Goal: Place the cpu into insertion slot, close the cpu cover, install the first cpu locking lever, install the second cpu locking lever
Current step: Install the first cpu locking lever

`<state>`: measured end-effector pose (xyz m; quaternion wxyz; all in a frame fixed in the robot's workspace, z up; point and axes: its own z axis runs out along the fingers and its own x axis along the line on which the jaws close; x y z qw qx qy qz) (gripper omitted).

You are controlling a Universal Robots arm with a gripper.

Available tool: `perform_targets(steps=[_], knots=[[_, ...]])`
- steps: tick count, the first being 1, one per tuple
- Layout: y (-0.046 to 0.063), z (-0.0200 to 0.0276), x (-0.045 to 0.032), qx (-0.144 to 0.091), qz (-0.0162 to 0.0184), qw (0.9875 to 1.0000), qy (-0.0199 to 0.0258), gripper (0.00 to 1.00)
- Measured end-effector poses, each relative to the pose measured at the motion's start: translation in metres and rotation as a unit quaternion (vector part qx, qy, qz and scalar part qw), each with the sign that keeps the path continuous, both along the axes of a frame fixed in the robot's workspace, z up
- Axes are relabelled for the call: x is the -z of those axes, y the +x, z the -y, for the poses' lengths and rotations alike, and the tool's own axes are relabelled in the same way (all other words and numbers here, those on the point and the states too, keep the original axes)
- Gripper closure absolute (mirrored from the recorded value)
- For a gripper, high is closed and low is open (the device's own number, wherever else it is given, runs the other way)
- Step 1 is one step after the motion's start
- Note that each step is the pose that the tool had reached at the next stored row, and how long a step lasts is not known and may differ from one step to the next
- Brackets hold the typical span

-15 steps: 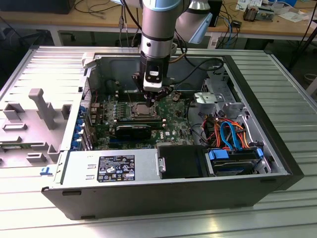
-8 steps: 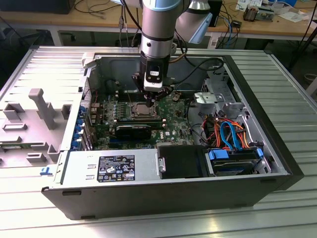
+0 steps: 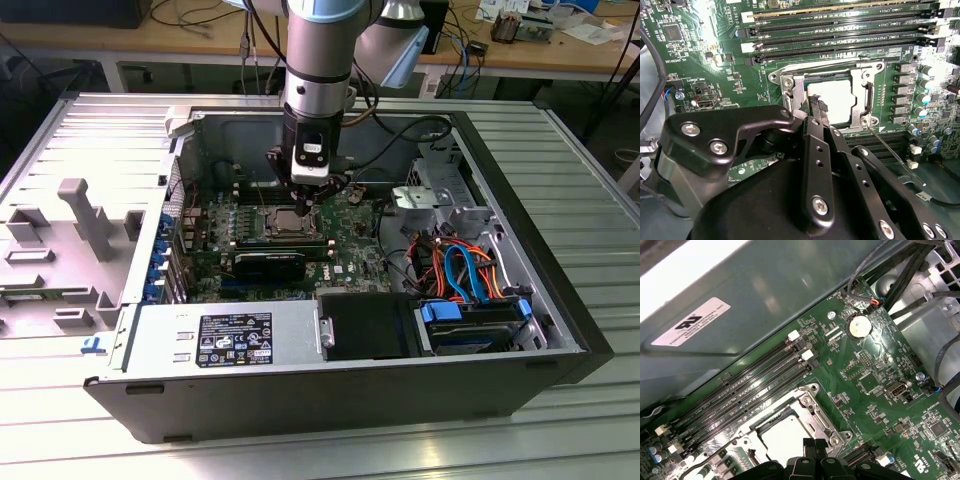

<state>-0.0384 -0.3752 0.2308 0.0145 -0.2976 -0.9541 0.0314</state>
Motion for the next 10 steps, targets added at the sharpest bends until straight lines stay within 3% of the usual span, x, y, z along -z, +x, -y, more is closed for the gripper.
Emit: perform_targets(steps=[10], knots=[[0.0000,0.0000,0.0000,-0.007,0.0000,1.0000,0.0000,0.89]])
